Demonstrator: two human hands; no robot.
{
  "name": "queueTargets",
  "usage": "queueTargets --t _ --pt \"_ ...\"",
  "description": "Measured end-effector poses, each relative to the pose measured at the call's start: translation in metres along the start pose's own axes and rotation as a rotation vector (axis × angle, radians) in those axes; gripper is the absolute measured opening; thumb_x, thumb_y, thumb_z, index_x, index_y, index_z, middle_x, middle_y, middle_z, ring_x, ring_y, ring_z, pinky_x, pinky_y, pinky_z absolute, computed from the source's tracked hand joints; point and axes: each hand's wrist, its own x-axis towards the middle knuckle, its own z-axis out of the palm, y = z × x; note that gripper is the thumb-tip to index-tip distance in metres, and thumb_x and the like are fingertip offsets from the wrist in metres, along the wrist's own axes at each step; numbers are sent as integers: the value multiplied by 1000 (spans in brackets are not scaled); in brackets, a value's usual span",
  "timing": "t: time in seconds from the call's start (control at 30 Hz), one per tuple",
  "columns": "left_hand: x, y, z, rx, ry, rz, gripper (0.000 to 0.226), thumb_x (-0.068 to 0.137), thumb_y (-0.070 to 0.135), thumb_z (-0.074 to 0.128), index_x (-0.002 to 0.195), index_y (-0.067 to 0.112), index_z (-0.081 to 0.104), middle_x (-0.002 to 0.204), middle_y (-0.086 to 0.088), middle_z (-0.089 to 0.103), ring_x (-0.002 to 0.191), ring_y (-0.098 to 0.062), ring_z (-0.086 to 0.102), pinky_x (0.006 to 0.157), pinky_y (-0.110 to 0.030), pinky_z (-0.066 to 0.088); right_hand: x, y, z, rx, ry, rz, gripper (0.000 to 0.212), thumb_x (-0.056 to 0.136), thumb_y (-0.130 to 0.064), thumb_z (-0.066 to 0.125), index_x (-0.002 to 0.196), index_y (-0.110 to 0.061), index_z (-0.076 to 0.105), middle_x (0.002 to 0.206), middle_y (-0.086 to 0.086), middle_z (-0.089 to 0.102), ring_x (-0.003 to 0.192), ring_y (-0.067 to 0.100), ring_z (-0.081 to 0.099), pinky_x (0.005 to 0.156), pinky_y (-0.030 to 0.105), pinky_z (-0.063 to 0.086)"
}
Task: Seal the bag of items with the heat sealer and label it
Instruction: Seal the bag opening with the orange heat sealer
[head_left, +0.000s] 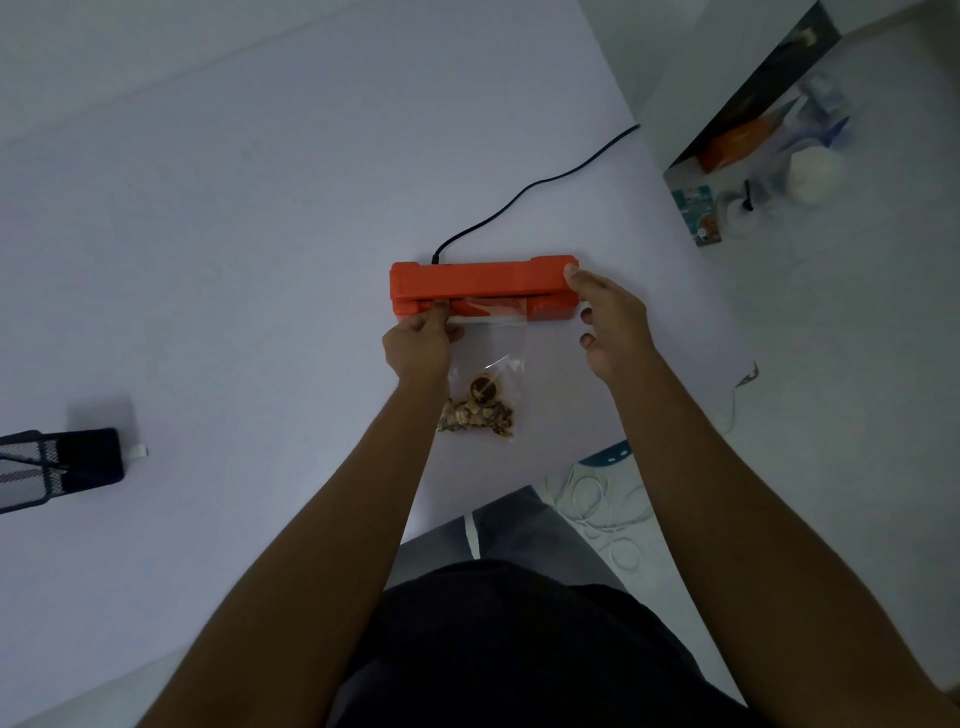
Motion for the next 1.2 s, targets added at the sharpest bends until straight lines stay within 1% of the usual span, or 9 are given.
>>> queueTargets --t 0.13,0.23,0.37,0.57,0.63,0.77,0.93,1.07,1.2 --pt "-1 -1 0 -11 -12 -22 25 86 23 73 64 13 69 61 0 72 76 -26 75 85 -42 59 -2 -4 2 28 6 40 25 79 -35 82 100 -26 71 107 -9 63 123 20 50 108 46 35" --pt "-1 -1 0 -14 -14 -29 25 86 25 73 63 14 70 60 2 73 78 -27 75 87 -44 59 -3 -7 3 37 8 55 27 79 -34 83 101 -26 70 116 -5 61 129 22 48 114 50 31" --pt "-1 0 0 -20 -16 -31 27 86 25 73 62 14 68 60 0 71 76 -25 75 80 -37 57 -5 -8 4 42 9 56 42 79 -34 83 116 -20 71 117 -3 59 127 21 46 113 52 31" --pt "-1 0 0 -38 -13 -27 25 87 24 73 65 13 68 68 -5 72 75 -24 75 70 -31 52 -7 -9 4 44 10 46 43 80 -34 83 118 -20 71 118 -3 60 130 23 46 113 53 33" --pt "0 -1 -1 -38 -15 -31 25 86 24 73 64 13 68 67 -5 72 78 -26 75 71 -32 53 -7 -9 3 38 12 40 40 80 -34 82 116 -21 71 113 -6 61 131 24 46 112 53 34" --pt "0 -2 -1 -33 -18 -32 26 87 24 72 63 15 67 68 -5 72 79 -26 75 71 -32 52 -6 -7 3 34 6 27 20 81 -33 82 95 -27 70 98 -14 60 130 23 48 112 54 34" --pt "-1 -1 0 -31 -19 -26 27 87 24 72 62 14 65 69 -6 71 74 -23 74 66 -30 48 -4 -7 2 23 17 19 33 80 -32 82 110 -22 71 101 -11 61 129 24 48 112 53 35" --pt "-1 0 0 -28 -17 -27 26 87 24 72 64 13 66 69 -5 72 75 -23 74 69 -32 51 -3 -7 2 22 8 12 21 80 -32 82 97 -27 71 100 -13 63 127 23 50 109 51 36" --pt "-1 -1 0 -26 -14 -26 26 87 22 72 63 12 65 69 -5 71 73 -23 74 69 -32 53 -3 -6 3 14 20 20 22 80 -32 83 97 -27 72 106 -9 65 124 21 51 106 49 37"
